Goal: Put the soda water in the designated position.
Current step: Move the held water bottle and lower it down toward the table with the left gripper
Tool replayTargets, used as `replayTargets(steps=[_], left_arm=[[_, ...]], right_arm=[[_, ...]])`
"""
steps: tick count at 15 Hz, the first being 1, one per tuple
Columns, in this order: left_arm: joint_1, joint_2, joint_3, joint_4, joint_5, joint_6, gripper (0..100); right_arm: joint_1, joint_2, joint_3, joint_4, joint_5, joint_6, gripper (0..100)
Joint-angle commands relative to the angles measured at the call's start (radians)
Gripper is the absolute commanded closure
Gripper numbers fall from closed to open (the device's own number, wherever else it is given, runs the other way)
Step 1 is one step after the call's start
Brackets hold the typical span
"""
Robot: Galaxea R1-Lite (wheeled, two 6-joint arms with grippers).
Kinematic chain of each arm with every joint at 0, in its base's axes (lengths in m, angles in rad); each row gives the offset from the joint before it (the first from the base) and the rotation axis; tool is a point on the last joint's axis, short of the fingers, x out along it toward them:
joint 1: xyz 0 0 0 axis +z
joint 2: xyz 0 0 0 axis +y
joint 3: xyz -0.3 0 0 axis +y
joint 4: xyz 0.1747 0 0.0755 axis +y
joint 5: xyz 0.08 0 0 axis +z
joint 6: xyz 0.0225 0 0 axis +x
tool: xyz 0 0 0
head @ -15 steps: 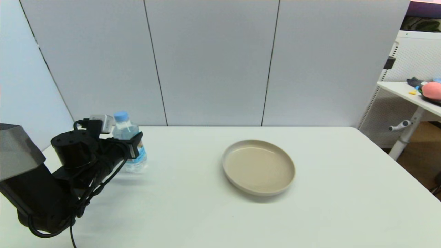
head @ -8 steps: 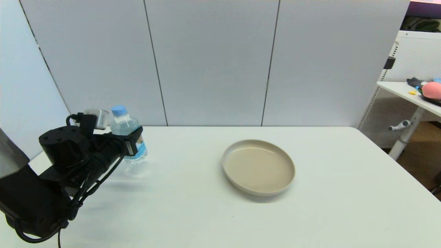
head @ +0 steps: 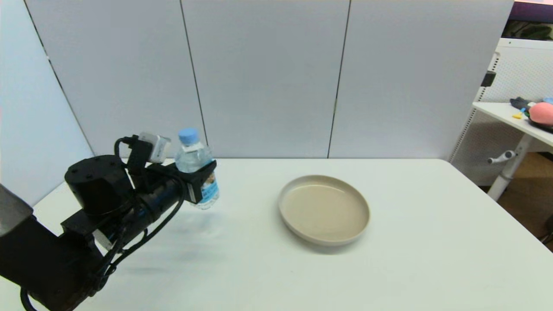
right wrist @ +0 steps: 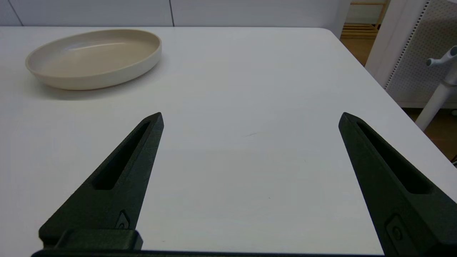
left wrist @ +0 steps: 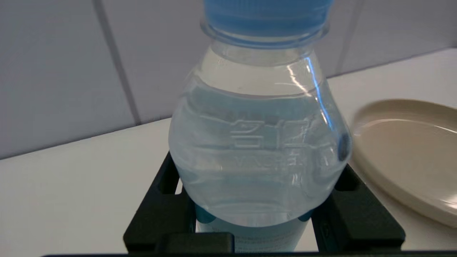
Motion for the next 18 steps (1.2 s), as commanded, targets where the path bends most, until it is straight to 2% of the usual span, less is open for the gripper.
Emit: replayTargets(steps=[1,7,18], left_arm=[[-0.197,0.018,-0.016,-0.003,-0.022,-0.001,100],[-0.400,0.073,-0.093,-0.001,-0.023,0.000,100],[-0.587,0.188,-0.239,0.040,-0.026,-0.003,100]], right_arm=[[0.000,0.001,0.000,0.000,0.001,0.000,0],[0.000,0.001,-0.001,0.000,0.001,0.000,0],[0.000,0.001,0.000,0.000,0.001,0.000,0]])
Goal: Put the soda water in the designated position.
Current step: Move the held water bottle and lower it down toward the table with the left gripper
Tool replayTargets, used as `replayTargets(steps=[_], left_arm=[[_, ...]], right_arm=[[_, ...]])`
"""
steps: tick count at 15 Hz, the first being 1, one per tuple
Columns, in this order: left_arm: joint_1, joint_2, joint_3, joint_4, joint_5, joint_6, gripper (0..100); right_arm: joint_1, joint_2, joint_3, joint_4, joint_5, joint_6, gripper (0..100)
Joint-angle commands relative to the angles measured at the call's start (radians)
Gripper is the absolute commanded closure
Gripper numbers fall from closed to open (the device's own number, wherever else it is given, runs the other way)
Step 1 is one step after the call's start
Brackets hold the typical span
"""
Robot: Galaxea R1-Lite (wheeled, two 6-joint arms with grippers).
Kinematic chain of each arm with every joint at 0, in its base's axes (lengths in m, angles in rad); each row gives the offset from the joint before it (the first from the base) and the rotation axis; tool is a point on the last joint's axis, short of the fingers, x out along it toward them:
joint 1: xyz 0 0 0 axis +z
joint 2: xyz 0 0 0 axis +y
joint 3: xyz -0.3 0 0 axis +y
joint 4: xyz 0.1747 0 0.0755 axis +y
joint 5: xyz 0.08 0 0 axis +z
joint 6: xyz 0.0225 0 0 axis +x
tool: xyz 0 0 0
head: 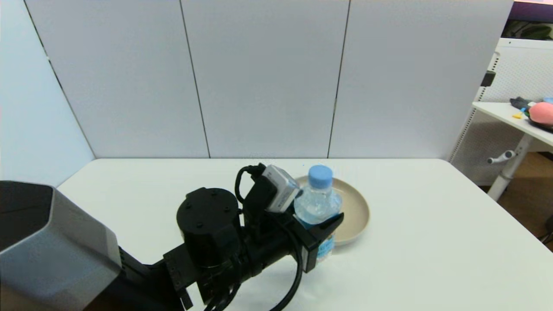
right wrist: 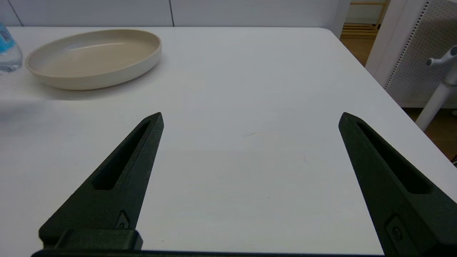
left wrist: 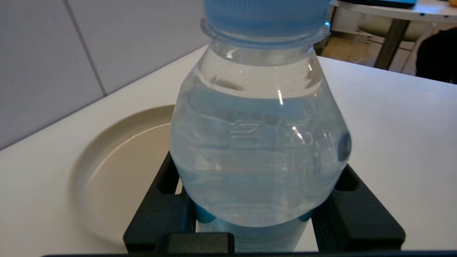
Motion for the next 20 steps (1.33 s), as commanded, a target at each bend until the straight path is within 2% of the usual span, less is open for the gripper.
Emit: replayTargets(steps=[1,20], left_arm=[[-0.049,0.095,-0.079,-0.002,0.000,-0.004,100],[-0.068,0.213,-0.131,-0.045,0.003,-0.030,100]], right_arm=[[0.000,0.001,0.001,-0.001,0.000,-0.001,0],[0.000,0.001,0.001,-0.001,0.000,-0.001,0]])
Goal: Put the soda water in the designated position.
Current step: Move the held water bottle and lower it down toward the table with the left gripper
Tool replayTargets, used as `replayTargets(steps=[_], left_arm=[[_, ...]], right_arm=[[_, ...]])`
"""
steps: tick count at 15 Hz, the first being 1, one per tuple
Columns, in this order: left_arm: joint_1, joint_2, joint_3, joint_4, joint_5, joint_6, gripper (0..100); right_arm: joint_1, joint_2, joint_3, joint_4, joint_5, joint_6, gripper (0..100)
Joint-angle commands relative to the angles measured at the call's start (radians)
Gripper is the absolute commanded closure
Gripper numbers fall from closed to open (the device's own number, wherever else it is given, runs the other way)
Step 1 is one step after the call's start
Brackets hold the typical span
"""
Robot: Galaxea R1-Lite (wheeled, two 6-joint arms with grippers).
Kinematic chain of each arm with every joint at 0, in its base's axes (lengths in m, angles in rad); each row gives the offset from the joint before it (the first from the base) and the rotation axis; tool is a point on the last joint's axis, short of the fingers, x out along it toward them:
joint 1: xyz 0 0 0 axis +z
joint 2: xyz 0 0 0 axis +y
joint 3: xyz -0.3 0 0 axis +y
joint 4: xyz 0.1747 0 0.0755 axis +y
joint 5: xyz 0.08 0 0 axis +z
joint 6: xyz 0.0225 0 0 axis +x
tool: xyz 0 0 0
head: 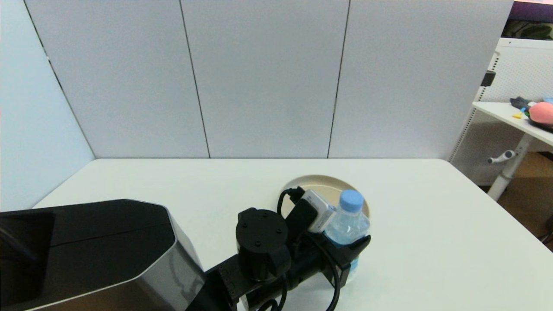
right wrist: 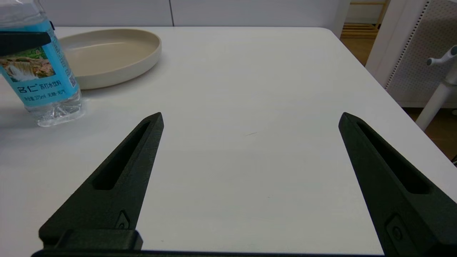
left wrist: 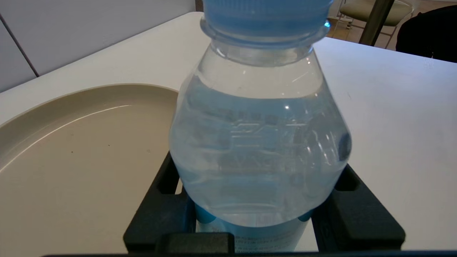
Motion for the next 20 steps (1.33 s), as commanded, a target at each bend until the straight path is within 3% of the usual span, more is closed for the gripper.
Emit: replayTargets(steps=[1,14,15,20], left_arm=[[0.001,0.002,-0.001,-0.008,0.000,0.000,100],[0.001,0.000,0.003,-0.010,0.000,0.000,100],[0.001,0.002,0.003,-0.010,0.000,0.000,0],[0.001,0.002,0.005,-0.011,0.000,0.001,0]], right_arm=[[0.000,0.001,0.000,0.000,0.001,0.000,0],[0.000,0.001,0.000,0.000,0.001,0.000,0],[0.000,0.001,0.000,0.000,0.001,0.000,0],[0.000,0.001,0.000,0.000,0.001,0.000,0]])
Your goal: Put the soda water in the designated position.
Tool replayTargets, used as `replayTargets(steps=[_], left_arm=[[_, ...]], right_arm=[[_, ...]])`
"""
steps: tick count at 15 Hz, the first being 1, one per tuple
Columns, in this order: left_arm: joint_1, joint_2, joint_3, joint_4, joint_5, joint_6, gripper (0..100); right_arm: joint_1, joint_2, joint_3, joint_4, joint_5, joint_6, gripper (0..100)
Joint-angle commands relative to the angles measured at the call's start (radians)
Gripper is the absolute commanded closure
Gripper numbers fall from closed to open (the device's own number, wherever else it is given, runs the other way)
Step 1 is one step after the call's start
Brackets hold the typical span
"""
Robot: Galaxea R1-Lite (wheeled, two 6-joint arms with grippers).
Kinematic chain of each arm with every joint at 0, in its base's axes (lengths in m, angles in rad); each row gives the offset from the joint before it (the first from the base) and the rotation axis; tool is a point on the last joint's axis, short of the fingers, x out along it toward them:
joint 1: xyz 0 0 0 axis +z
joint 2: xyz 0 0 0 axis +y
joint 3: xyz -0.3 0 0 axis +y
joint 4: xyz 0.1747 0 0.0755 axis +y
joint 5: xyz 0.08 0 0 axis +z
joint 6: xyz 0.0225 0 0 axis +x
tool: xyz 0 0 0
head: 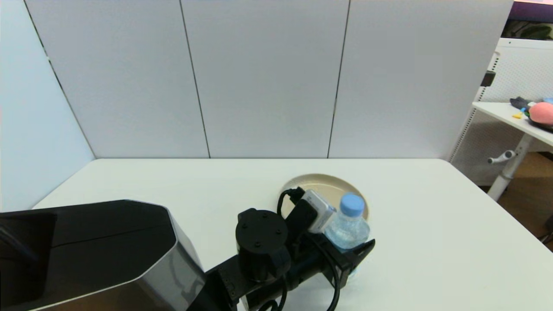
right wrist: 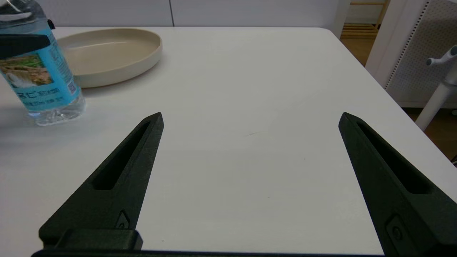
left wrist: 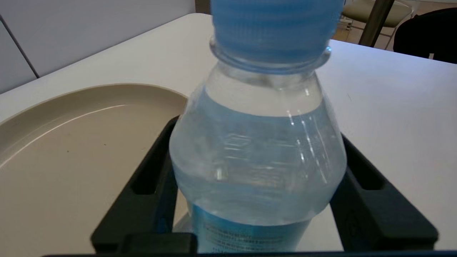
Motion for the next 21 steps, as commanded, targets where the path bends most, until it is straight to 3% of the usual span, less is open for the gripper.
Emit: replayTargets(steps=[1,4,8,11,13,17,21], left_arm=[[0.000,-0.003,0.001,-0.005,-0.001,0.000,0],[-0.003,-0.081,0.037,0.016,-0.002,0.007,0],[-0.014,-0.411,0.252,0.161,0.004,0.009,0],[0.034,-0.667,0.415,0.248,0.102,0.000,0],[0.118,-0.828,0.499,0.300,0.127,0.001,0],[0.410,-1.121,0.570,0.484,0.116,0.009,0],[0.644,-1.406,0.577,0.736,0.111,0.019,0]], right_arm=[[0.000,0.001,0.001,0.000,0.000,0.000,0],[0.000,0.001,0.001,0.000,0.000,0.000,0],[0.000,0.001,0.001,0.000,0.000,0.000,0],[0.000,0.001,0.001,0.000,0.000,0.000,0],[0.000,0.001,-0.001,0.000,0.000,0.000,0],[0.000,0.001,0.001,0.000,0.000,0.000,0],[0.000,0.001,-0.001,0.000,0.000,0.000,0]])
